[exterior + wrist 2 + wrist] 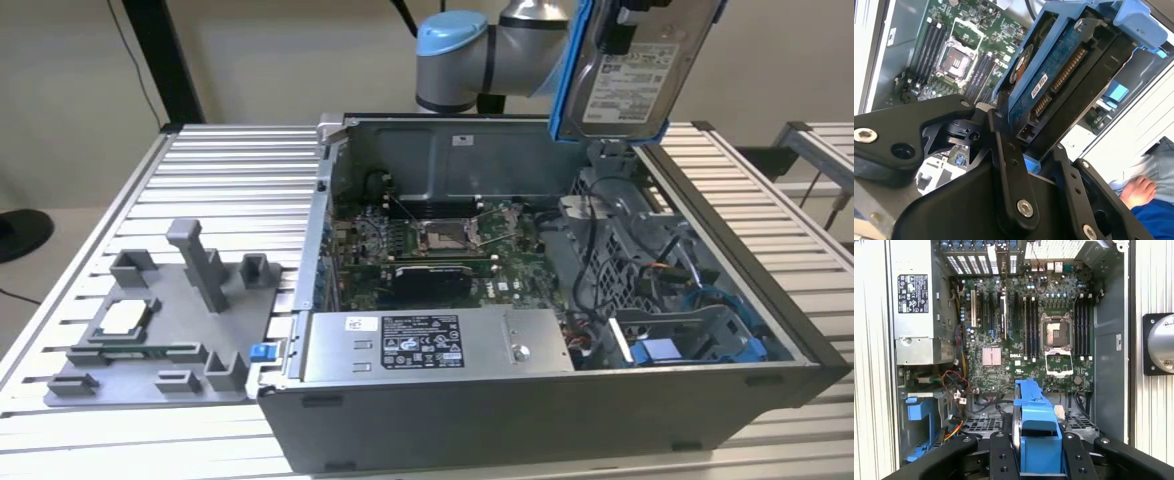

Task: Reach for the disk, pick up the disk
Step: 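Pick up the disk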

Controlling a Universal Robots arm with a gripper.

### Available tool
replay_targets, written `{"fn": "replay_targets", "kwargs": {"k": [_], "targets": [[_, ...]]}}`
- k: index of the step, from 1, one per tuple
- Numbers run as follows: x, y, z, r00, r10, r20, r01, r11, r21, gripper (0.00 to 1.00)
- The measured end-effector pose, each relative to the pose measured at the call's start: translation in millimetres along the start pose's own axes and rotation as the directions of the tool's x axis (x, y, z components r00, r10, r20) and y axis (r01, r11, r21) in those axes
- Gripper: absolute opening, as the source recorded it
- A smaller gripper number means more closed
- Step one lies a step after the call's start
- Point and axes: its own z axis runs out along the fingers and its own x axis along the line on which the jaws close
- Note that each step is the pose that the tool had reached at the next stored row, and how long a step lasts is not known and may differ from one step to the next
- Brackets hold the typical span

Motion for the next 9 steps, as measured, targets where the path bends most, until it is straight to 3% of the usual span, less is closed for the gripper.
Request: {"fn": "replay_targets", "kwargs": {"k": [9], "targets": [[13.8, -0.7, -0.3, 1.0000, 0.000, 0.0001, 0.000, 1.0000, 0.0000, 0.00]]}}
